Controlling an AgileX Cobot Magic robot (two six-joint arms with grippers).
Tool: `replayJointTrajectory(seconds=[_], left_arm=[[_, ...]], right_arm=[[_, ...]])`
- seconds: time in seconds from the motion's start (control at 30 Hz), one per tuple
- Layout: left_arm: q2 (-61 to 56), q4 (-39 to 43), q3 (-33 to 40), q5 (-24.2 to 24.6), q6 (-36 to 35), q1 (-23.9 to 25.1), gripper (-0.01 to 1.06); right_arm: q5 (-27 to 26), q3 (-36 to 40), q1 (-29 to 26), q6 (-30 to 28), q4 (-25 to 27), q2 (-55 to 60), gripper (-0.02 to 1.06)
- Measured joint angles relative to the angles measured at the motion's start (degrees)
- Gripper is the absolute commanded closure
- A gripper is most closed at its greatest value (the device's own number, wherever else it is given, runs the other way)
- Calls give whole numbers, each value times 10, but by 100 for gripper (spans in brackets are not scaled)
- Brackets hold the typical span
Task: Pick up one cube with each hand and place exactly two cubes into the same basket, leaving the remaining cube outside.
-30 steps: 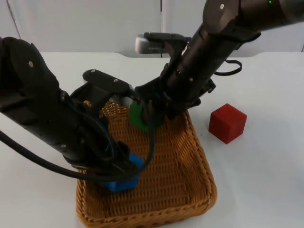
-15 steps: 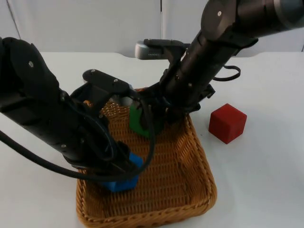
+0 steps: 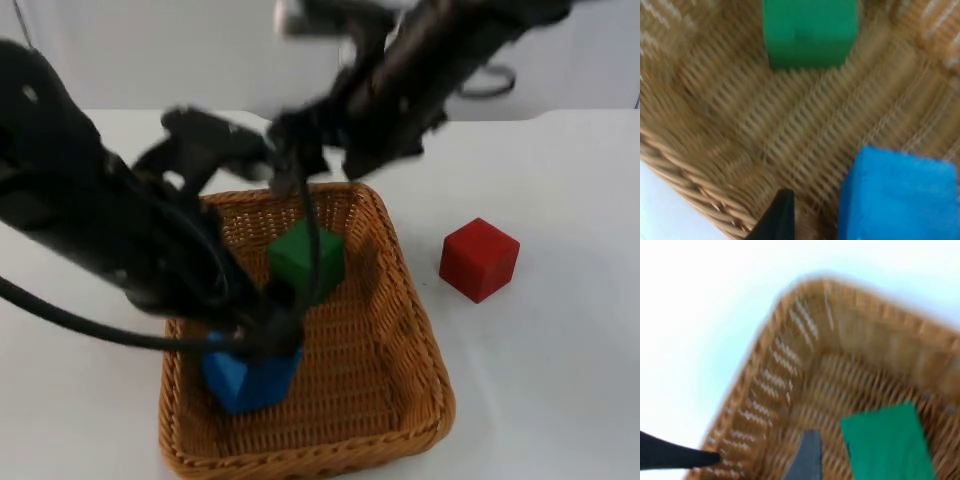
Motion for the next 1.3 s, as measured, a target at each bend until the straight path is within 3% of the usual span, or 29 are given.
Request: replayJointTrajectory(seconds=[0.57, 0.93, 1.3], left_arm=[[-313, 0, 1, 1, 0, 0, 5], [-379, 0, 1, 17, -8, 0, 5], [-402, 0, 1, 81, -23, 0, 5]], right_arm=[[10, 0, 0, -9, -18, -234, 31], [33, 21, 0, -26, -20, -278, 31], [21, 130, 0, -39, -21, -358, 31]])
